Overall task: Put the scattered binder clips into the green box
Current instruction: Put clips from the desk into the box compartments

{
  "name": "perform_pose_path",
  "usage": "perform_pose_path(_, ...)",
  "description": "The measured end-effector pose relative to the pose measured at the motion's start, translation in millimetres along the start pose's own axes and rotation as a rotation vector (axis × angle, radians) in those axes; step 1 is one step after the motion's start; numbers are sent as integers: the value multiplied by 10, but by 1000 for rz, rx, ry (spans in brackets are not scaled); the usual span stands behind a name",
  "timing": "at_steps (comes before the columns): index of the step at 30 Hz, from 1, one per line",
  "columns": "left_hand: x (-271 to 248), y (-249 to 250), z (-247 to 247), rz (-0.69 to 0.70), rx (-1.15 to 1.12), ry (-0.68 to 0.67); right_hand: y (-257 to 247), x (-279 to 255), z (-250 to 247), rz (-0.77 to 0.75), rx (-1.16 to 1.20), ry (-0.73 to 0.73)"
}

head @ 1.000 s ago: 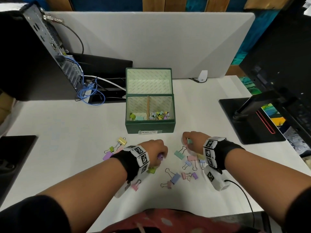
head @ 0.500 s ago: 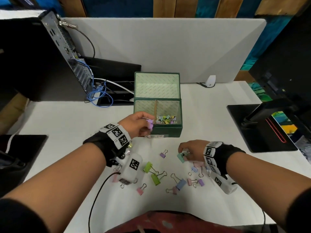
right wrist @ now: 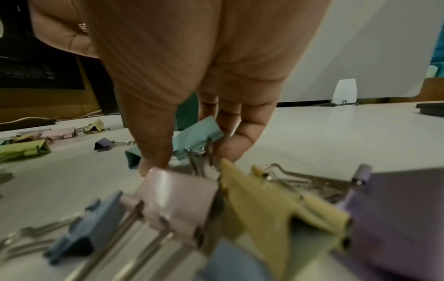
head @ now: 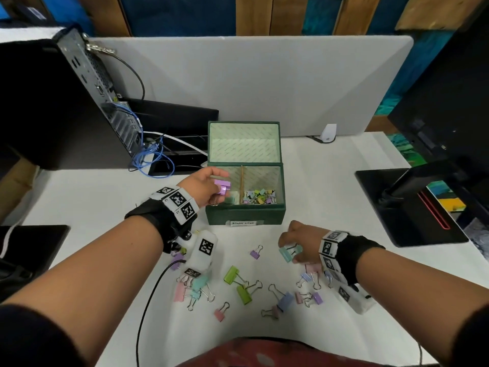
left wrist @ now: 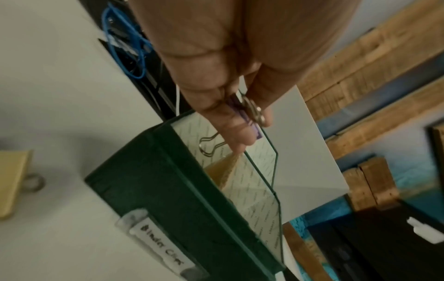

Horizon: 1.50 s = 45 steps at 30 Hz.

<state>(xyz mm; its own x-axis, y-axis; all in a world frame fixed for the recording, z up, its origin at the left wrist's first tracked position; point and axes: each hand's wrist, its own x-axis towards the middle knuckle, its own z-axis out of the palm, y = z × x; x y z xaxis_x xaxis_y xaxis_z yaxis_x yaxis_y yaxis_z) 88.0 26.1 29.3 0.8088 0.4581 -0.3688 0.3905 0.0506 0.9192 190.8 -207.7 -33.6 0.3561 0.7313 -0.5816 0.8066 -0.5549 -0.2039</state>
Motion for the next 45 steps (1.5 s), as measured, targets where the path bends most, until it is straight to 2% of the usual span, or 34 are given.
perform_pose_path(6, 119, 89, 18, 221, 452, 69, -9, 70, -15, 91, 72, 25)
perform_pose_path(9, 169, 105, 26, 284, 548, 66, 6, 88, -46, 140, 177, 64)
perform_pose_path(12, 170, 66, -3, 264, 672, 88, 34, 76, -140, 159, 286, 96)
perform_pose_path(16, 38, -51, -89, 311, 671, 114, -1, -5, -355, 140, 442, 140)
perform_pose_path(20, -163, -301, -226, 310, 686, -6, -194, -20, -662, 58, 534, 159)
perform_pose_path(23, -325, -478, -309, 229, 734, -105, -400, 82, -883, 3, 600, 220)
perform_pose_path(26, -492, -575, -274, 138, 891, -282, -640, 257, -1020, -32, 653, 282)
perform_pose_path(30, -577, -713, -89, 63, 1072, -406, -871, 522, -1062, -8, 651, 366)
perform_pose_path(35, -610, -840, 65, 136, 1217, -527, -927, 619, -990, -18, 638, 350)
perform_pose_path(40, -590, -862, 162, 224, 1335, -573, -731, 373, -785, -119, 453, 379)
perform_pose_path(45, -558, -924, 286, 242, 1373, -564, -523, 37, -495, -243, 167, 197)
